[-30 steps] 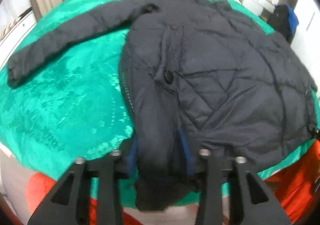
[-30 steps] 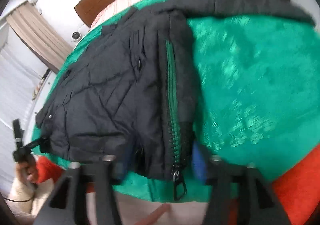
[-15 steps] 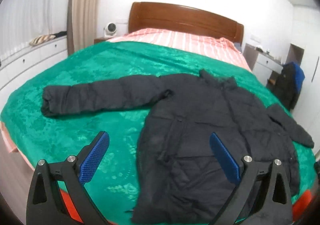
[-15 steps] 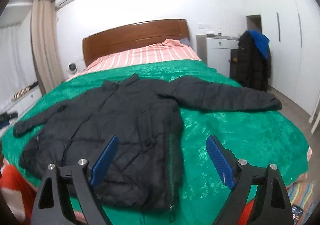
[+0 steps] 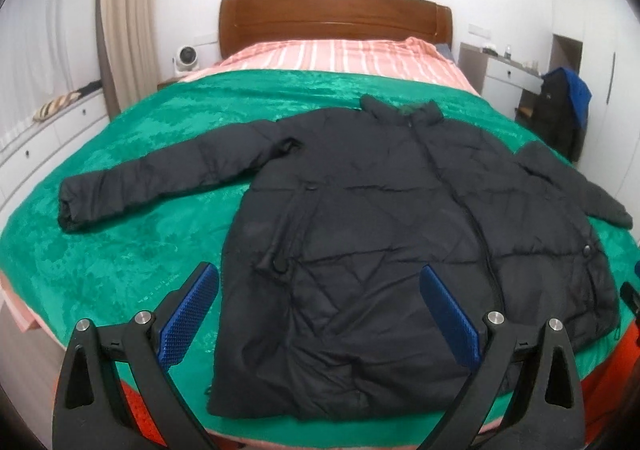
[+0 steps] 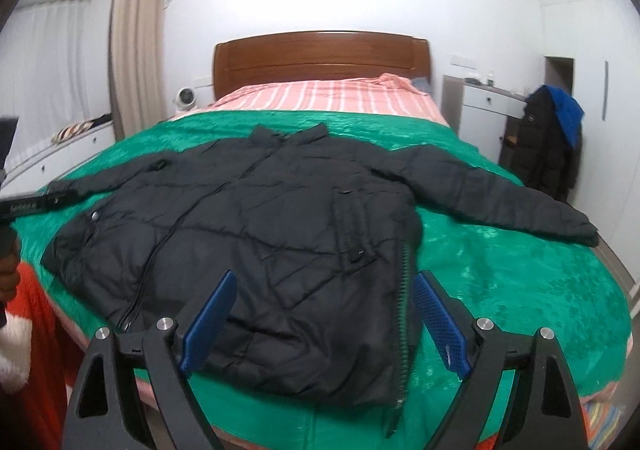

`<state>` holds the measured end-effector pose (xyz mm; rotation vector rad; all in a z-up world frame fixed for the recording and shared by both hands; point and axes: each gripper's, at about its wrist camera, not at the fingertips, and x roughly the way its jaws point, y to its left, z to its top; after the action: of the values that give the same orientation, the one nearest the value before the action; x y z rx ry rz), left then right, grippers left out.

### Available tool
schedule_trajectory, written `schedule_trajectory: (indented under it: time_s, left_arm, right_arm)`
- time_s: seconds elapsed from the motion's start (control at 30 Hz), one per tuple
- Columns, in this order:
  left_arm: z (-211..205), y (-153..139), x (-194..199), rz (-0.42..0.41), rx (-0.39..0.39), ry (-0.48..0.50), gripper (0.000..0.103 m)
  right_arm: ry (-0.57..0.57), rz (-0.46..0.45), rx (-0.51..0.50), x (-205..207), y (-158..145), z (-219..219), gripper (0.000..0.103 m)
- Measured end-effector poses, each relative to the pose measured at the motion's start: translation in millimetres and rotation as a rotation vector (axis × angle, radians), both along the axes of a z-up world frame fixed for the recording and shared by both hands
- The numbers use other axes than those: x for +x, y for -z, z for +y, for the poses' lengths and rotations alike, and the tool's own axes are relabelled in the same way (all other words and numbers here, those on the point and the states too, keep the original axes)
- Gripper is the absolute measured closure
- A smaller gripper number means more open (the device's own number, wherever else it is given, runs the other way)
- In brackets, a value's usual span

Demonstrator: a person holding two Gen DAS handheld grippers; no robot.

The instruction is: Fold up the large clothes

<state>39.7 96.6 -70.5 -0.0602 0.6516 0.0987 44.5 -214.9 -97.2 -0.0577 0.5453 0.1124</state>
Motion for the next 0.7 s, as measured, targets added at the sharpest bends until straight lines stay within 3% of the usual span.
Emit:
schedule_trajectory:
  time_s: [0.23,0.47,0.7]
  left_arm:
    - [5.8,3.1,1.5,0.012,-0.026,-0.012,0.002]
    - [28.7,30.8,17.5,0.112,-0.103,-0.073,0.001]
    - [23.5,76.5,34.9,0.261,-0.071,-0.040,0.001]
  right_arm:
    - [-0.054,0.023,0.003,2.7,8.1,8.6,0.014]
    - [-0.060,0.053,0.018,6.9,14.7,7.6,0.014]
    - [-0.067,0.065,0.021,8.6,17.0,8.3,0.014]
